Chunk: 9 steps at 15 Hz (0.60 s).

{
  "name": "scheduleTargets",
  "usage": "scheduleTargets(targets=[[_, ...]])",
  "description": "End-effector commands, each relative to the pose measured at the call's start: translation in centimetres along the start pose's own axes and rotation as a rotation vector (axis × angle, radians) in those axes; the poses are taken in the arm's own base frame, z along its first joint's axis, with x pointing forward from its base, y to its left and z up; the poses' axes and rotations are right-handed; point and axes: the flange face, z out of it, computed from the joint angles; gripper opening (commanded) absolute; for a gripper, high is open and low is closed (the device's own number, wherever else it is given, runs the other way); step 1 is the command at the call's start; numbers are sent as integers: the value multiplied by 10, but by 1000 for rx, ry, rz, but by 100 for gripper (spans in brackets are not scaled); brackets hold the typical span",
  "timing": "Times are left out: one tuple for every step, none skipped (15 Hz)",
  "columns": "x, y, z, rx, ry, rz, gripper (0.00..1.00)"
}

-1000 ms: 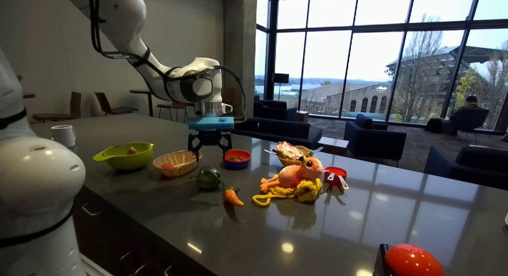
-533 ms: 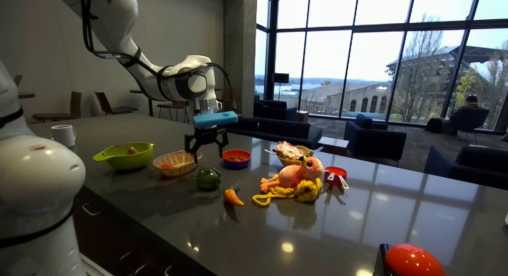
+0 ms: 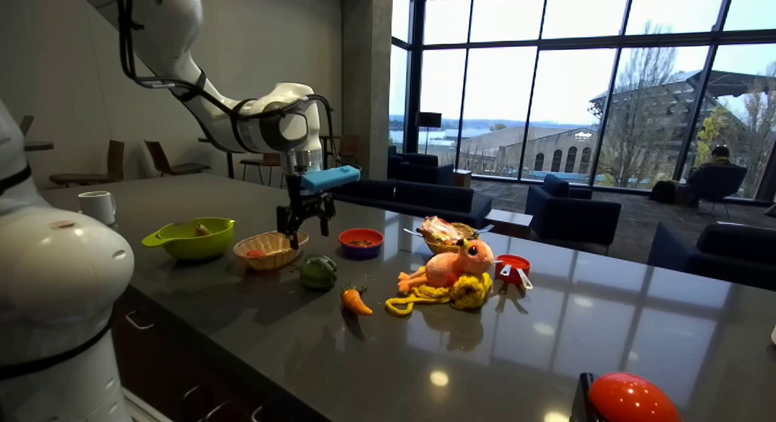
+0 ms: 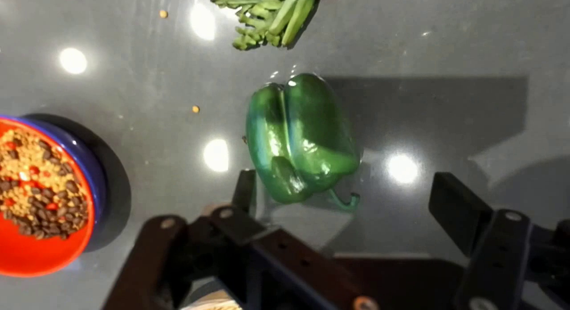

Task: Move the green pepper closer to the orange bowl

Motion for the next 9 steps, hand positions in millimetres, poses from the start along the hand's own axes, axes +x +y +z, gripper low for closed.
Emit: scheduleTargets(targets=[[19, -4, -4, -7, 48, -136, 100], [24, -5, -3, 0, 63, -168, 100], [29, -7, -2, 8, 78, -199, 100], [35, -9, -1, 31, 91, -252, 100], [38, -12, 0, 51, 104, -301, 100], [41, -13, 2, 67, 108, -342, 100], [41, -14, 3, 79, 108, -374, 100], [40, -15, 6, 89, 102, -401, 100], [39, -15, 7, 98, 94, -427, 100]])
